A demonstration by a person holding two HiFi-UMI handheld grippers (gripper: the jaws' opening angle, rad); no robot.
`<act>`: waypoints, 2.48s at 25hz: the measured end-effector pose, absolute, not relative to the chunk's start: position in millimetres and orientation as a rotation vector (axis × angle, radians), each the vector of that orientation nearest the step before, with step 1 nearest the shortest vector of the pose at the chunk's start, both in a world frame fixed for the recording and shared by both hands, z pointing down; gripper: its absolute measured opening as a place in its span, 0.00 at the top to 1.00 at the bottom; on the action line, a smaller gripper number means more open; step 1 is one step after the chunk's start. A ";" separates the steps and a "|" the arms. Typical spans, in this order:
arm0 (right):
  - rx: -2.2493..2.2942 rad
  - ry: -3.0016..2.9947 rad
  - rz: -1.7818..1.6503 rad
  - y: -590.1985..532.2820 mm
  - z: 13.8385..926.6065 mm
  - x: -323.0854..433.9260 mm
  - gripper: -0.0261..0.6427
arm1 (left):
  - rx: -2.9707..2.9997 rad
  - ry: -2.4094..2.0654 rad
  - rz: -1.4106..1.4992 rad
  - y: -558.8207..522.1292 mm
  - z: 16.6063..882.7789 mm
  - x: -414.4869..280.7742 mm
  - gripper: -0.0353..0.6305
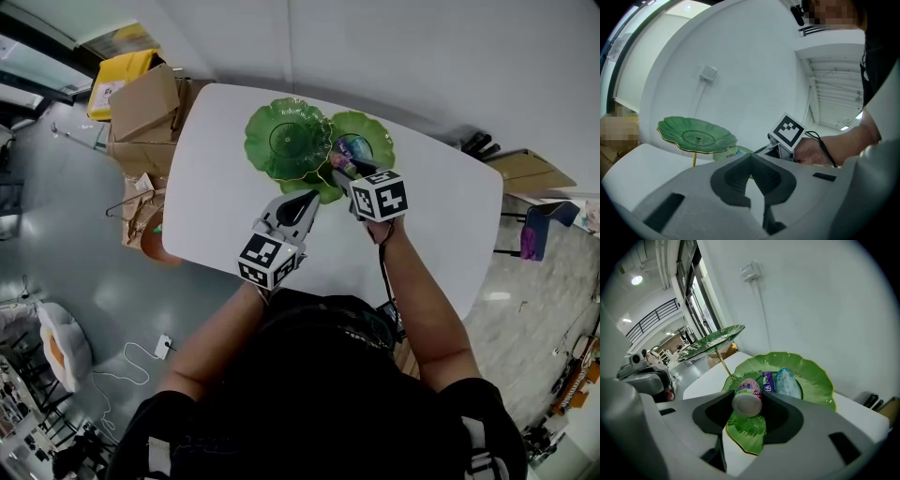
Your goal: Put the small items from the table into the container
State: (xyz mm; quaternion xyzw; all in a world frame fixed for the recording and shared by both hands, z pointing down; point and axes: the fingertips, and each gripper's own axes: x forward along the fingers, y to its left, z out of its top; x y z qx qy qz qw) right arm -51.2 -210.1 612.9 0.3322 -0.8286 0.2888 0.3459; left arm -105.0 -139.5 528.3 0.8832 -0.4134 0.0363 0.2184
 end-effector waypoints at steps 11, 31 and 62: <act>0.891 -2.191 0.713 -206.8 595.8 -50.1 0.69 | 2.461 -1.156 0.095 -130.9 519.5 -107.8 0.94; 1.063 -2.626 0.362 -148.2 439.5 -52.0 0.93 | 2.630 -1.183 -0.002 -106.1 445.7 -111.7 0.94; 1.142 -2.714 0.198 10.9 384.5 26.7 0.94 | 2.722 -1.105 -0.068 17.8 398.1 -28.8 0.94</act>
